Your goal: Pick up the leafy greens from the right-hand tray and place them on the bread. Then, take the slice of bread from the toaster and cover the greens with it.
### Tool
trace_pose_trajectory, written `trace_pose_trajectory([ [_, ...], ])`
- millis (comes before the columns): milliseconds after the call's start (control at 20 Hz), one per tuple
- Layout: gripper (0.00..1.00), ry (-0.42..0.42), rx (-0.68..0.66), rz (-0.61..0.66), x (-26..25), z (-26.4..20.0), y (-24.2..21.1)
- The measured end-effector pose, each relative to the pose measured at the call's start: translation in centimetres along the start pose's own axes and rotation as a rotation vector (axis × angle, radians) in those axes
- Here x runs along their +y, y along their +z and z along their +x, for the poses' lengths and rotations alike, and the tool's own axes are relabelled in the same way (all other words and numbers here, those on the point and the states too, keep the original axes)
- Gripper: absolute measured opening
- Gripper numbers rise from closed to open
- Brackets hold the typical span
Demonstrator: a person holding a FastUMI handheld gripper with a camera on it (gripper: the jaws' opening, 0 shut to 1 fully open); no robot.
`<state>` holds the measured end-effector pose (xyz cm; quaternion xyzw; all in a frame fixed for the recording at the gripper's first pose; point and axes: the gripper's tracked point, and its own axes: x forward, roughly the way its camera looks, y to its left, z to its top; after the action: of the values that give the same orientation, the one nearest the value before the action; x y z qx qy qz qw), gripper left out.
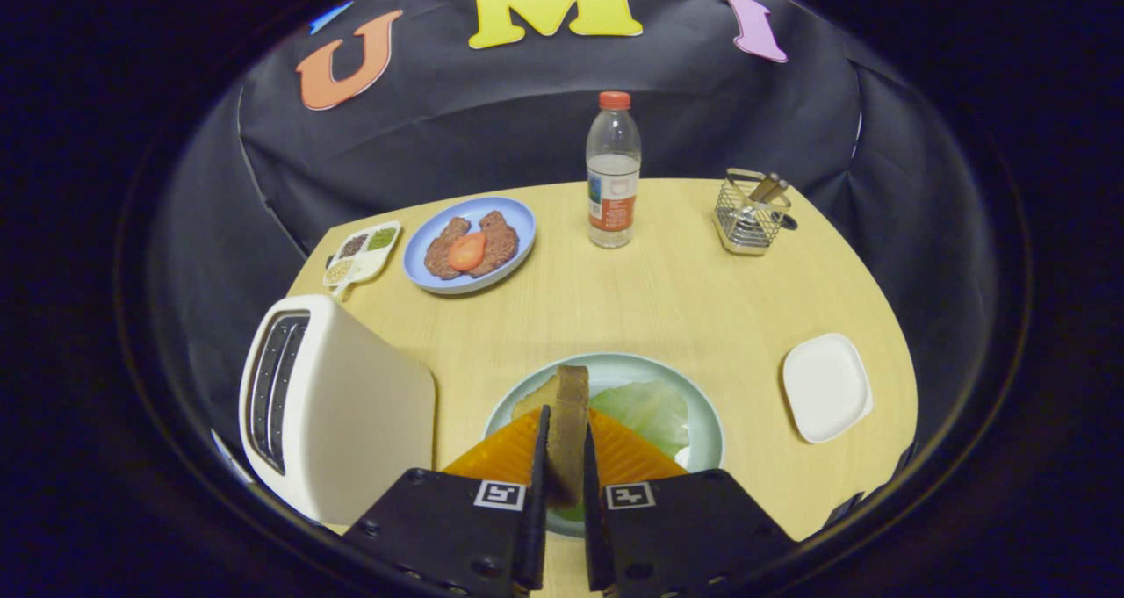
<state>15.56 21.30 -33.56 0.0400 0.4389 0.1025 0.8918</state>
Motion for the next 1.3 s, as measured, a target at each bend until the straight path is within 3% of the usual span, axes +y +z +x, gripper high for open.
trace_pose_trajectory([
  [200, 0.19, 0.034, 0.050, 0.006, -1.4, 0.3, -0.8],
  [300, 0.32, 0.032, 0.072, 0.009, -2.4, 0.9, -1.1],
  [400, 0.33, 0.024, 0.087, 0.010, -3.4, 1.5, -1.1],
  [450, 0.41, 0.023, 0.091, 0.011, -3.9, 1.6, -1.1],
  [650, 0.51, 0.007, 0.096, 0.006, -5.3, 1.5, -1.4],
  [700, 0.58, 0.000, 0.095, -0.008, -5.7, 1.4, -1.5],
  [900, 0.56, 0.022, 0.097, -0.040, -5.9, 0.2, -1.6],
  [1150, 0.60, 0.074, 0.005, -0.129, -5.8, -3.9, -0.5],
  [1300, 0.69, 0.084, -0.136, -0.208, -6.0, -7.3, 1.4],
])
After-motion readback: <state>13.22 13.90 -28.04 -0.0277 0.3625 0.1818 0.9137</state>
